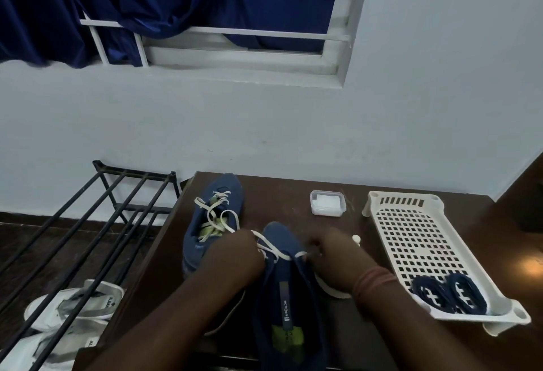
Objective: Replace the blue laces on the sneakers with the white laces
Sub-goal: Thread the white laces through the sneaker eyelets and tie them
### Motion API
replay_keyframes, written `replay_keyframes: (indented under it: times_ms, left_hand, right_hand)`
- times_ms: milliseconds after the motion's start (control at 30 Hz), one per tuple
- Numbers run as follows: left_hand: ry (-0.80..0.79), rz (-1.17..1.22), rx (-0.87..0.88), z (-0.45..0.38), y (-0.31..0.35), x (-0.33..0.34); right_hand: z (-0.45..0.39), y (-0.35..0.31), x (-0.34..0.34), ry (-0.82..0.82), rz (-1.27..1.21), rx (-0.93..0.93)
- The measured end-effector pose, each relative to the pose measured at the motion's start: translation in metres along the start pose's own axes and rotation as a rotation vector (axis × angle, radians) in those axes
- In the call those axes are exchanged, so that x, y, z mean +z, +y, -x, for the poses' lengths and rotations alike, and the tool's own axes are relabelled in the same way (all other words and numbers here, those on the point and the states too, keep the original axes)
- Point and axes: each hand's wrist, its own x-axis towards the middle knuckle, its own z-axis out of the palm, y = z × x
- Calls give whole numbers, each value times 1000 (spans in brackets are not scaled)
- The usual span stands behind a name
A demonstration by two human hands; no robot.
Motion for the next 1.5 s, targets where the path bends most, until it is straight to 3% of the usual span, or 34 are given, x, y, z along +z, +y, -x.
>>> replay_keyframes:
  times_ms: [67,133,167,267,333,367,400,467,500,533,600,633,700,833,1000,1100,1167,1333,1500]
  left_hand:
    - [1,24,20,-1,1,5]
    - [-26,-9,57,0,2,7]
    - [-39,-46,80,1,3,8]
    - [-39,-41,46,2,5,9]
    - [-22,-8,18,2,4,10]
    - [-18,-13,15,2,3,10]
    - [-20,-2,2,2,2,11]
    - [3,20,-1,2,4,11]
    - [3,18,-8,2,4,12]
    - [-2,18,-10,2,4,13]
    - [-16,28,-21,2,4,14]
    - [-24,37,-14,3,5,14]
    - [-42,55,-12,0,5,15]
    - [1,253,-215,-10,2,1]
    - [325,598,-208,-12,-9,-32]
    - [349,673,-208,-10,-15,-40]
    - [340,697,-216,-9,-15,-43]
    - [346,963,-178,-3,-8,-60]
    - [347,1048,-97,17,-3,-96]
  right_hand:
    - [-4,-1,12,-67,48,43]
    - [-5,-8,8,21,-127,83]
    - [-4,-13,0,113,-359,116]
    - [0,-31,-40,297,-1449,214]
    - [3,-29,-62,371,-1818,145]
    - [3,-24,-68,424,-1831,128]
    - [6,-20,-72,487,-1692,134]
    - [9,-11,-68,538,-1095,186]
    - [12,-7,-63,478,-781,210]
    - [13,-5,-56,319,-550,214]
    - [17,-6,-41,-74,-279,213]
    - [18,-7,-34,-183,-200,216]
    - [14,-9,-32,-175,-96,210]
    - [8,-8,-47,106,-146,223]
    - [19,-6,-69,384,-136,139]
    - [29,-22,-88,642,-445,-33]
    - [35,-35,-97,747,-680,-51]
    - [38,-49,-102,746,-928,-48]
    - [45,-55,-117,631,-895,-110]
